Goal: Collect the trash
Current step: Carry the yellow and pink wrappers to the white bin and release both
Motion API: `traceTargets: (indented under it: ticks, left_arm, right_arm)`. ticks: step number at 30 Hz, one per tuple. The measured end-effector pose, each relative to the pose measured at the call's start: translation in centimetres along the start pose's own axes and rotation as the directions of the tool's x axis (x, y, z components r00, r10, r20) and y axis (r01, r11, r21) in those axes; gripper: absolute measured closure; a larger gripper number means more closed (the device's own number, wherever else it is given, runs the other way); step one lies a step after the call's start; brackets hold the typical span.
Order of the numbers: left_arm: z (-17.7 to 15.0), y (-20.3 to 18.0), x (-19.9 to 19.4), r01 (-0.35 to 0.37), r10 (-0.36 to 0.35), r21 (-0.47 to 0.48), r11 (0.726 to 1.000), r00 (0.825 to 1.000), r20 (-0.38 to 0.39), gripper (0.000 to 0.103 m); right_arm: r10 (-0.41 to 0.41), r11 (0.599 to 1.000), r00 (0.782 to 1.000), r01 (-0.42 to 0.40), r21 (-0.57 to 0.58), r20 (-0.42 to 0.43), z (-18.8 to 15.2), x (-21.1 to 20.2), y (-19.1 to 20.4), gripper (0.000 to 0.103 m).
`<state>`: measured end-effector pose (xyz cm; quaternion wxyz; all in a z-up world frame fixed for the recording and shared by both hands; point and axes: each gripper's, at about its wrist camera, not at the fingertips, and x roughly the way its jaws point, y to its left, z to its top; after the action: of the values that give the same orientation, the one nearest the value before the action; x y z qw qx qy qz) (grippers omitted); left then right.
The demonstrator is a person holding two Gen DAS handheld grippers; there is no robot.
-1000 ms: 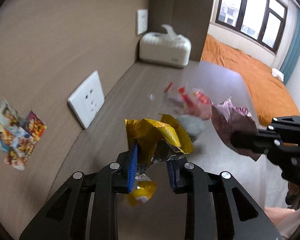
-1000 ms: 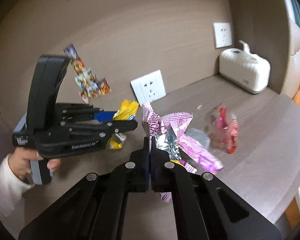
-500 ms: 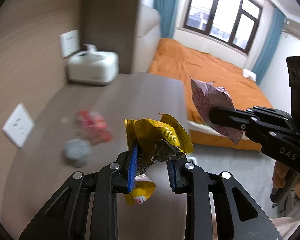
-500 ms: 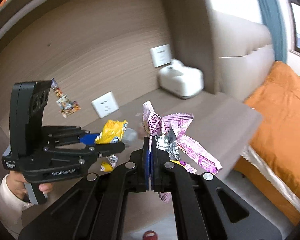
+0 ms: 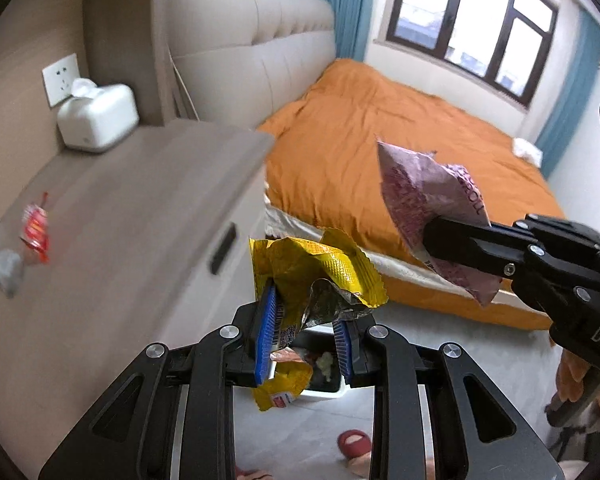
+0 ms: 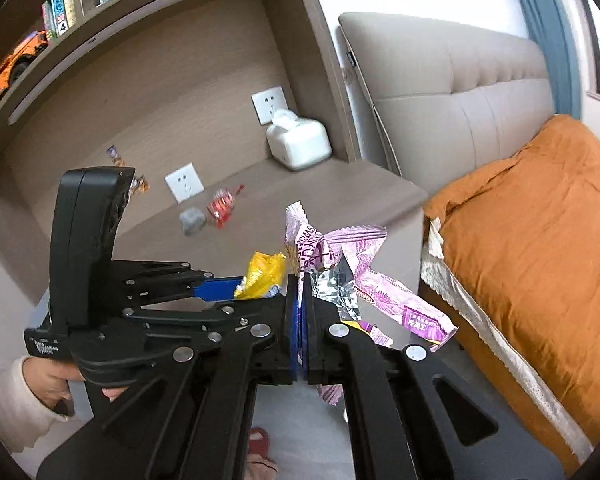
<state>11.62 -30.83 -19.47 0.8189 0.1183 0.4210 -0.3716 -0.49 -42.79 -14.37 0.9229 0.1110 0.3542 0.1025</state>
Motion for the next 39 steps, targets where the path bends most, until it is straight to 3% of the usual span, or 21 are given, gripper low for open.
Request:
traceTargets:
  ticks: [4, 11, 20, 28, 34, 35, 36, 37, 38, 39]
  left_arm:
    - [-0.5, -3.8, 3.3, -0.020, 0.018, -0.047, 0.999, 0.998, -0.054, 0.077]
    - [-3.1, -5.4, 9.7, 0.023, -0.036, -0.127, 0.992, 0.994, -0.103, 0.077]
    - [-9.5, -4.2, 20.6, -0.002, -0.033, -0.183, 0.983, 0.982, -0.187, 0.077]
    - [-15.9, -4.2, 29.5, 0.002, -0.043, -0.171, 0.985, 0.971, -0.237, 0.077]
    - [-20.0, -4.1, 35.1, 0.002, -0.051, -0.181, 0.984, 0.963, -0.265, 0.076]
    - [-20.8, -4.0, 36.0, 0.006, -0.054, -0.175, 0.985, 0.961, -0.271, 0.075]
    - [-21.2, -3.8, 36.4, 0.013, -0.060, -0.172, 0.985, 0.961, -0.270, 0.056]
    - [-21.6, -3.7, 36.8, 0.023, -0.069, -0.173, 0.985, 0.961, -0.266, 0.010]
    - [-21.7, -3.5, 37.0, 0.008, -0.050, -0.168, 0.986, 0.967, -0.248, 0.006]
    - [-21.9, -3.4, 37.0, 0.002, -0.042, -0.168, 0.986, 0.972, -0.232, 0.005]
  right_arm:
    - [0.030, 0.999, 0.999, -0.030, 0.020, -0.038, -1.4, -0.5, -4.3, 0.101]
    - [0.054, 0.994, 0.992, -0.043, 0.099, -0.110, -5.3, 2.2, -10.6, 0.101]
    - [0.131, 0.979, 0.967, -0.092, 0.180, -0.219, -13.8, 12.2, -15.8, 0.101]
    - [0.183, 0.968, 0.959, -0.138, 0.211, -0.215, -20.7, 19.4, -17.8, 0.101]
    - [0.186, 0.969, 0.948, -0.133, 0.210, -0.258, -26.6, 24.7, -19.5, 0.100]
    - [0.177, 0.971, 0.949, -0.126, 0.204, -0.260, -27.2, 25.3, -19.6, 0.093]
    - [0.167, 0.973, 0.953, -0.118, 0.198, -0.253, -27.9, 25.8, -19.8, 0.067]
    - [0.171, 0.973, 0.952, -0.122, 0.198, -0.252, -28.3, 26.2, -19.9, 0.039]
    - [0.155, 0.976, 0.956, -0.109, 0.189, -0.249, -28.6, 26.6, -20.0, 0.003]
    - [0.134, 0.980, 0.963, -0.093, 0.175, -0.235, -29.0, 26.8, -20.1, 0.004]
